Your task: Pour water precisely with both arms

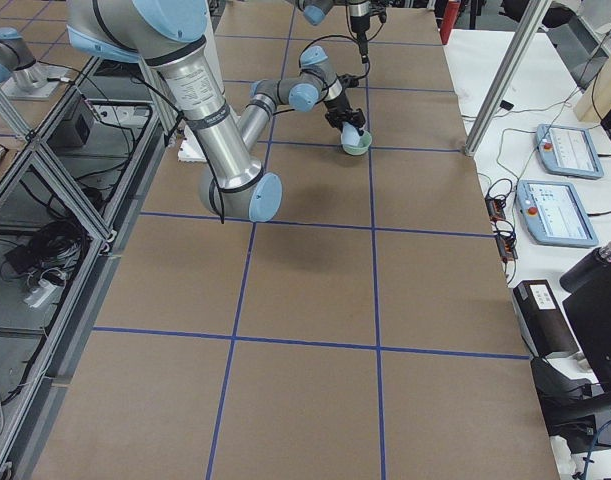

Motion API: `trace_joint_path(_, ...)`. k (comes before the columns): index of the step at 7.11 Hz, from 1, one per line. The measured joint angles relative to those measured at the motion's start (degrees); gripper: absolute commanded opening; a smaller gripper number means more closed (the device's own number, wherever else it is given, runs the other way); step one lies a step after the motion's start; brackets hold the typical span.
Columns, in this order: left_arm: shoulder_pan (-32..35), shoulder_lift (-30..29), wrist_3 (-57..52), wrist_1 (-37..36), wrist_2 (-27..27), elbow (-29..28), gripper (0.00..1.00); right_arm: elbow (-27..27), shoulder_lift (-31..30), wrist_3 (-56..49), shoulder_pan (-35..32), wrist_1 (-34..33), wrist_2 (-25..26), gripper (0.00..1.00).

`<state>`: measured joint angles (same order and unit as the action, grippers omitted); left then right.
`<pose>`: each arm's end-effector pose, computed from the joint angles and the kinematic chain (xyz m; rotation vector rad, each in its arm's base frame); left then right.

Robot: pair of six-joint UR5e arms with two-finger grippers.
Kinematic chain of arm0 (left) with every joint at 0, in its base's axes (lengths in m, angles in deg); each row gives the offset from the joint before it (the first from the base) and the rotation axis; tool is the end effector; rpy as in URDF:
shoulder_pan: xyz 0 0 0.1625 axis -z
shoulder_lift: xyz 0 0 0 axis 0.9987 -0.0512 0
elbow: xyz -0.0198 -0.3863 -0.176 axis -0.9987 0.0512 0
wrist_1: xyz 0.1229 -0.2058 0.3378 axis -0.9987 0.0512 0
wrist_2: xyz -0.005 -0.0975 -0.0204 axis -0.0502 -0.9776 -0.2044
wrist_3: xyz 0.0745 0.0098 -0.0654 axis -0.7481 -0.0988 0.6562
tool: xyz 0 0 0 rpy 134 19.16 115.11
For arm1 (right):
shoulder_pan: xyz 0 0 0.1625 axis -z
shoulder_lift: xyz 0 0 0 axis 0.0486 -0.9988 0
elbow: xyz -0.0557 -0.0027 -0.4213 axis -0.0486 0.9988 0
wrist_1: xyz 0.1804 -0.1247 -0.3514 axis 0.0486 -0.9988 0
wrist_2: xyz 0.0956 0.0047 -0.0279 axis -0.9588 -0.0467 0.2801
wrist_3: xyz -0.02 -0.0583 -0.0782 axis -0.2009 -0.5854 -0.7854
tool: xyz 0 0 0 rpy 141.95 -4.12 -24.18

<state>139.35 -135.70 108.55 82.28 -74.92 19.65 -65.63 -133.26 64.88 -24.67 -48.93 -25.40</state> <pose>0.3030 -0.5356 0.3249 0.1801 0.8842 -0.1744 -0.5227 -0.4407 0.1906 0.7846 -0.3575 -0.8175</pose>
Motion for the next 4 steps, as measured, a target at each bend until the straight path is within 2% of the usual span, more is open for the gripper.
trace_joint_path(2, 0.0, 0.5, -0.5, 0.1, 0.1, -0.1, 1.0, 0.5, 2.5, -0.8, 2.0, -9.2, 4.5, 0.0)
trace_joint_path(4, 0.0, 0.9, -0.6, 0.3, 0.2, -0.2, 1.0, 4.4, 7.0, -2.4, 3.8, -16.2, 9.6, 0.0)
